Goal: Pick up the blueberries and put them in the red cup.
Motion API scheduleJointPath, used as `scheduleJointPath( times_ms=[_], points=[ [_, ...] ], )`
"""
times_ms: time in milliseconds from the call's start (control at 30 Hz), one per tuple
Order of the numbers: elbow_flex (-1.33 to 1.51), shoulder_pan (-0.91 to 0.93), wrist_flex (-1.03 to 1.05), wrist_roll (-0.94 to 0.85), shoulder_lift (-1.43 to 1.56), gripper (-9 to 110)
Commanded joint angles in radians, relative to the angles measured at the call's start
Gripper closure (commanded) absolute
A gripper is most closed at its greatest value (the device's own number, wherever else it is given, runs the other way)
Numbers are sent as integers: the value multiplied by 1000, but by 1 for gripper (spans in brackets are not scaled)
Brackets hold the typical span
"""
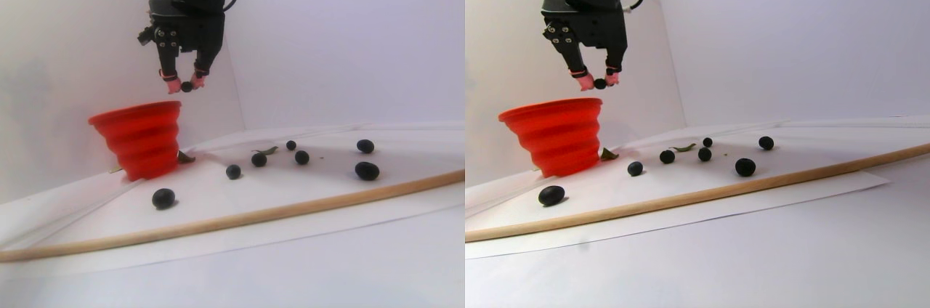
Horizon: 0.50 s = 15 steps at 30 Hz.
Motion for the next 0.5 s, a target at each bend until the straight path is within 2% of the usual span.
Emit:
scheduleJointPath(
  times_ms=[0, 467],
  points=[
    [-25, -49, 5, 6, 123, 90],
    [-64, -144, 9, 35, 109, 90]
  ],
)
